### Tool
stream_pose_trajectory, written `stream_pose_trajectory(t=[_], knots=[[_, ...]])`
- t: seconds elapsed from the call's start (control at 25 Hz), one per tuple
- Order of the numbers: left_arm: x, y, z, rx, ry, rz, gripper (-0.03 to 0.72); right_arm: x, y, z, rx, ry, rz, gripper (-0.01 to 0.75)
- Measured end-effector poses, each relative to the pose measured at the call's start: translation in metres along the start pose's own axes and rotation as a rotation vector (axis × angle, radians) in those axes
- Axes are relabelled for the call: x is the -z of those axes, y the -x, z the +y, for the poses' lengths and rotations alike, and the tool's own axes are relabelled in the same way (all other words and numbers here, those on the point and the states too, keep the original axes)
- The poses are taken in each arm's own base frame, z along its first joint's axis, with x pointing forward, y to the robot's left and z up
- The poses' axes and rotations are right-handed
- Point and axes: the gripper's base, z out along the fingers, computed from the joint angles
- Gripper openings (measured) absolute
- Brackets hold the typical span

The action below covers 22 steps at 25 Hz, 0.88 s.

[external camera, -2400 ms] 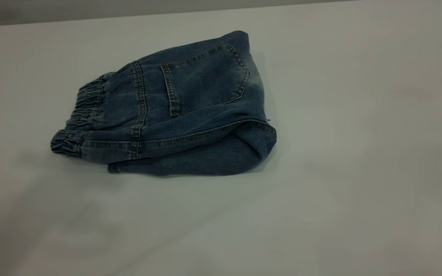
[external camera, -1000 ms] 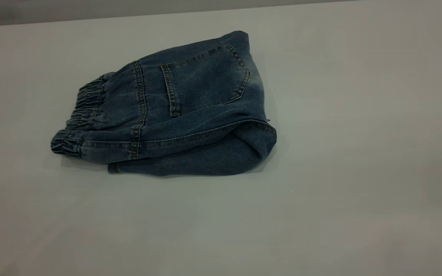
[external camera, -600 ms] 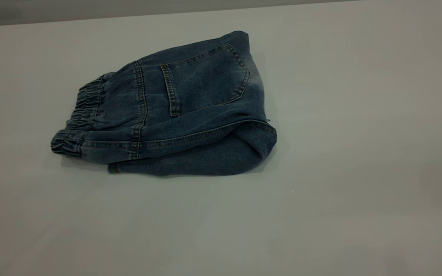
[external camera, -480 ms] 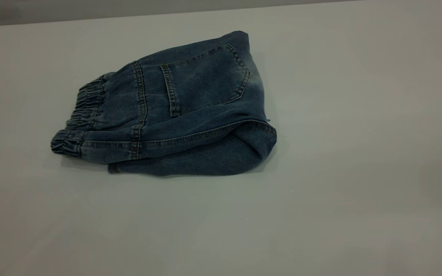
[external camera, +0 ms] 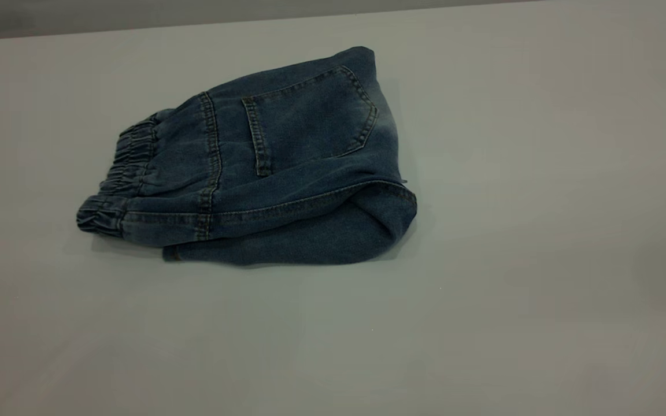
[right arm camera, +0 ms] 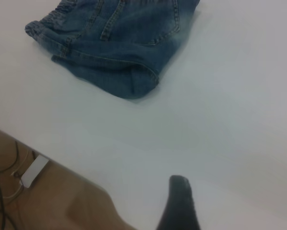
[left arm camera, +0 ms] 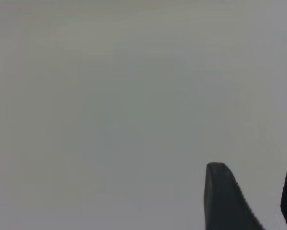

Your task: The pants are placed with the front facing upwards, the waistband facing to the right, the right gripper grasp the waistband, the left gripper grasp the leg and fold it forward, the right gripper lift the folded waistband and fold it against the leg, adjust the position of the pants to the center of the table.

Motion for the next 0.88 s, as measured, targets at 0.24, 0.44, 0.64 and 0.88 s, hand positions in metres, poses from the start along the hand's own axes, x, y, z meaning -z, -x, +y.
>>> stream_pose_trajectory(t=[0.24, 0.44, 0.64, 0.88], knots=[[0.020, -0.017, 0.015, 0.043, 0.092, 0.337, 0.284, 0.000, 0.000, 0.000, -0.001, 0.001, 0.000, 0.481], [0.036, -0.040, -0.005, 0.066, -0.134, 0.673, 0.284, 0.000, 0.000, 0.000, -0.001, 0.001, 0.000, 0.481], [0.051, -0.056, -0.029, 0.146, -0.383, 0.869, 0.284, 0.000, 0.000, 0.000, -0.001, 0.001, 0.000, 0.481], [0.054, -0.066, -0.040, 0.281, -0.413, 0.930, 0.284, 0.000, 0.000, 0.000, -0.001, 0.001, 0.000, 0.481]])
